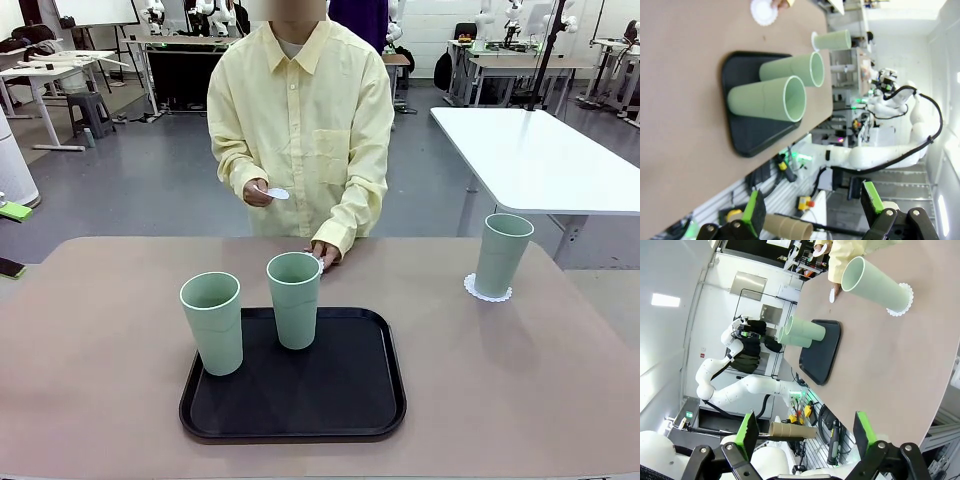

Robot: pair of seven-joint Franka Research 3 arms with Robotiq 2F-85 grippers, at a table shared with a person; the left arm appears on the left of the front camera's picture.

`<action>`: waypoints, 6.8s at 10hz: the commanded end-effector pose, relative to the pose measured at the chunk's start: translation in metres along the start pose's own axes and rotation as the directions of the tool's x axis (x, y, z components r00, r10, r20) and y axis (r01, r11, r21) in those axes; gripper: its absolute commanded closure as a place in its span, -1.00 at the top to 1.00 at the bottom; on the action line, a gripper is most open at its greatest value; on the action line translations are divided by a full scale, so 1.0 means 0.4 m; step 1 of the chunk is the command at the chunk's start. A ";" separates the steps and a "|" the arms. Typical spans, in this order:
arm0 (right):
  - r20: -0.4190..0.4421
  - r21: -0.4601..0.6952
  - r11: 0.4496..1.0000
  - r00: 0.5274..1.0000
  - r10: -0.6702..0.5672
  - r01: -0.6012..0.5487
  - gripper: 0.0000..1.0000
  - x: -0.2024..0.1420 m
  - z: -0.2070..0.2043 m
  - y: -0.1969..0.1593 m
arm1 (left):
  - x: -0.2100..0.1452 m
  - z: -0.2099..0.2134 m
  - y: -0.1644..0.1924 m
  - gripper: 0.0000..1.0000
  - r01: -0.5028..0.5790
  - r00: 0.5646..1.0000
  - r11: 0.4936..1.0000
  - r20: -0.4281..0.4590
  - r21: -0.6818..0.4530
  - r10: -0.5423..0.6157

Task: Place coasters on the table and set cups on them.
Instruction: Take one Reusable plastic cup from the Flat Tray and place it on a coaster set by the human.

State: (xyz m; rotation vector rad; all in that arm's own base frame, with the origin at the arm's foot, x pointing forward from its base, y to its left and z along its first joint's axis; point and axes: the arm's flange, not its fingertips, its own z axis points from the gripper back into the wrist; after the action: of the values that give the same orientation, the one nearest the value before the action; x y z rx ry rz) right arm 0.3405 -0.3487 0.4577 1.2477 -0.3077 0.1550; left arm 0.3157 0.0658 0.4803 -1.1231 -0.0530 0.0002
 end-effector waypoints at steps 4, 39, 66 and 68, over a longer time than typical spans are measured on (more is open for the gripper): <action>0.001 -0.005 1.000 1.000 0.002 -0.002 0.99 0.000 0.002 0.007 | 0.000 0.002 -0.001 1.00 0.017 1.000 1.000 0.006 -0.019 -0.016; -0.812 -0.188 0.385 0.363 0.457 -0.904 0.99 0.186 -1.000 0.371 | 0.000 0.002 -0.001 1.00 0.017 1.000 1.000 0.006 -0.019 -0.016; -0.260 0.113 0.226 0.191 0.947 -0.968 0.99 0.104 -1.387 0.130 | 0.000 0.002 -0.001 1.00 0.017 1.000 1.000 0.006 -0.019 -0.016; -0.217 0.092 0.266 0.241 0.946 -0.960 0.99 0.088 -1.419 0.093 | 0.000 0.002 -0.001 1.00 0.017 1.000 1.000 0.006 -0.019 -0.016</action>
State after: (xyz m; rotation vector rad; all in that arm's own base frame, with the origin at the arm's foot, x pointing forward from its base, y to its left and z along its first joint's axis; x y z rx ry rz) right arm 0.4448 0.1939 0.3536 0.7580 -0.8343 1.4268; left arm 0.3155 0.0659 0.4803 -1.1218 -0.0526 0.0010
